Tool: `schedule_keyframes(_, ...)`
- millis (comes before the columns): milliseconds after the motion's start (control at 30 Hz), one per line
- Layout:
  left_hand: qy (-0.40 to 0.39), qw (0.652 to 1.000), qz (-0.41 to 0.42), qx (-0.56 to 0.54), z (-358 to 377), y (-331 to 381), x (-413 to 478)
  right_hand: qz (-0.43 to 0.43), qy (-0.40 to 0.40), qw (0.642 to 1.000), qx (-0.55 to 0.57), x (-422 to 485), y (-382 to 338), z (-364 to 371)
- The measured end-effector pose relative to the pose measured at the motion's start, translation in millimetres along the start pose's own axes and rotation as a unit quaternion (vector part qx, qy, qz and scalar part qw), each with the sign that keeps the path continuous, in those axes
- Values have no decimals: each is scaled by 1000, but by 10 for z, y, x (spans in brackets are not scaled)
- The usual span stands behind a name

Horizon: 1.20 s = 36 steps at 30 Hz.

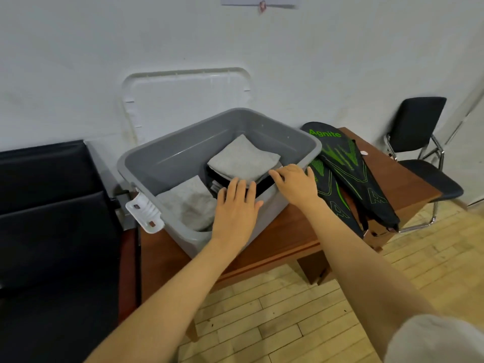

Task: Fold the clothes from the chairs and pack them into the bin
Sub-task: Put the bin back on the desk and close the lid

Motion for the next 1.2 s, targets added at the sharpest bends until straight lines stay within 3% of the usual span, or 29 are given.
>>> schedule_keyframes(167,-10,998,-55,-27,-40,-619,-32,-25,52,995,-82,-156,-274,78)
schedule_keyframes(233,-47,994,-80,-52,17,-988,-42,-65,67,993,-71,-245,-401,125)
schedule_keyframes(333,-42,994,-75,-68,0,-1433,-50,-130,48,990,-20,-265,-506,172)
schedule_keyframes(400,-51,993,-79,-69,-3,-1605,-28,-108,33,994,-1,-202,-445,162)
schedule_keyframes(533,-69,994,-69,-49,18,-1503,18,-42,6,997,-61,-125,-380,202)
schedule_keyframes(733,-70,993,-78,-52,40,-1520,68,-34,10,998,-49,-40,-392,182)
schedule_keyframes(900,-76,989,-98,-79,60,-1512,142,-33,-56,998,-28,46,-388,151)
schedule_keyframes(1000,-57,984,-120,-120,-26,-1577,270,-57,-37,998,1,170,-531,14)
schedule_keyframes(1200,-10,991,-110,-75,-460,-1706,1094,-155,26,987,-9,1033,-1081,-411)
Point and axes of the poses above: each hand's wrist, its own x-axis towards the middle knuckle, its own z-axis out of the palm, y = z × x, the point moved 7 cm from there along x, towards the middle knuckle, and after that the axes turned 9 degrees about -y, right-handed, at the moved point
